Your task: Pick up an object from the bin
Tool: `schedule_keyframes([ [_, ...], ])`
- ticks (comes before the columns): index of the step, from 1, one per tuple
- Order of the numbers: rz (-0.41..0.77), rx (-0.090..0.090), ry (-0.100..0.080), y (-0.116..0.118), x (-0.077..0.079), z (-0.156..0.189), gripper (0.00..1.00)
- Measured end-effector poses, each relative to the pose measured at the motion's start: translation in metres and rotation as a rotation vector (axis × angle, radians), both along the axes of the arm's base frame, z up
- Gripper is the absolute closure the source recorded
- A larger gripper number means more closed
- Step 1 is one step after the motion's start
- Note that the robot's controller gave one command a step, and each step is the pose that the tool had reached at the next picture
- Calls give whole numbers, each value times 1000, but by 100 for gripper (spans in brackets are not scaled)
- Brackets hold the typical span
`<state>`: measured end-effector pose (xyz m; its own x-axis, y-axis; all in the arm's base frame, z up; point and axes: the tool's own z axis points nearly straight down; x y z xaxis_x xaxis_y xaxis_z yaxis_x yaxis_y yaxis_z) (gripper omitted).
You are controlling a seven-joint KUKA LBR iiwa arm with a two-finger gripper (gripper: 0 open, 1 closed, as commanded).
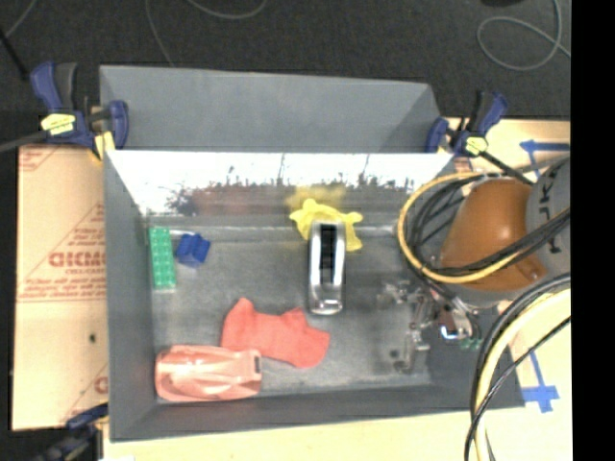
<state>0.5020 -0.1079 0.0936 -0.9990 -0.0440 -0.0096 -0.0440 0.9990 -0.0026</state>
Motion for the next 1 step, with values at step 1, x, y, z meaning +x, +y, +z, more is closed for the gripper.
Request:
schedule_keyframes([
  [1, -8, -1, 5, 31, -7, -26, 0],
])
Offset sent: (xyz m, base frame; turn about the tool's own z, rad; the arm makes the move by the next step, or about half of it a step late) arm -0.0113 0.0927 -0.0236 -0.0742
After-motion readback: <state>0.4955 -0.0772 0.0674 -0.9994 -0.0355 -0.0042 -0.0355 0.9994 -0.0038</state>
